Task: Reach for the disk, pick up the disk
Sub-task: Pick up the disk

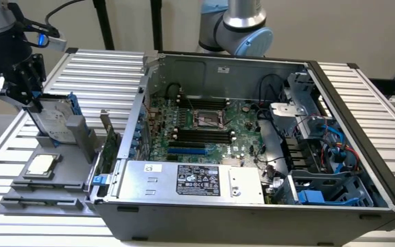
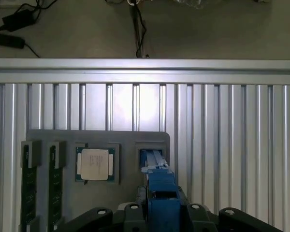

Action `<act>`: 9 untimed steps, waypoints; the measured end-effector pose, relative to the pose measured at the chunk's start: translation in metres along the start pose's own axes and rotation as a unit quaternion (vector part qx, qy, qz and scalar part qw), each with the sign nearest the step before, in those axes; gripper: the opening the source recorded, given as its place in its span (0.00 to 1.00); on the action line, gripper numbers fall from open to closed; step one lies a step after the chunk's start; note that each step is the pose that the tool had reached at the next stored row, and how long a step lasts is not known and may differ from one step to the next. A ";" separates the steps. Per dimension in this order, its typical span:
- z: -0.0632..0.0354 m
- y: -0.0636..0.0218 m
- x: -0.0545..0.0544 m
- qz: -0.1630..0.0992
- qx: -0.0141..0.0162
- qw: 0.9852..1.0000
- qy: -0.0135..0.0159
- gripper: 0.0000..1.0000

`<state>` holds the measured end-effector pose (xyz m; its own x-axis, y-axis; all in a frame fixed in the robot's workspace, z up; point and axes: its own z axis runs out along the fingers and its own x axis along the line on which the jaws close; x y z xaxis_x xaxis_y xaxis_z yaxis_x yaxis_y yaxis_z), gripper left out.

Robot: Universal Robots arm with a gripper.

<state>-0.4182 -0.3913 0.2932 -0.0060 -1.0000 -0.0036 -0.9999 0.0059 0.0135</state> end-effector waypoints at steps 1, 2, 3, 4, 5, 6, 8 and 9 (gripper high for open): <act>0.0000 0.0000 0.000 0.000 0.000 1.000 0.000 0.33; 0.0000 0.0000 0.000 0.000 0.000 1.000 0.000 0.33; 0.0000 0.0000 0.000 0.000 0.000 1.000 0.000 0.33; 0.0000 0.0000 0.000 0.000 0.000 1.000 0.000 0.33; 0.0000 0.0000 0.000 0.000 0.000 1.000 0.000 0.33; 0.0000 0.0000 0.000 0.000 0.000 1.000 0.000 0.33; 0.0001 0.0000 0.000 0.000 0.000 1.000 0.000 0.33; 0.0001 0.0000 0.001 0.000 0.000 1.000 0.000 0.33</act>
<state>-0.4183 -0.3920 0.2931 -0.0060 -1.0000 -0.0039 -0.9999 0.0060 0.0133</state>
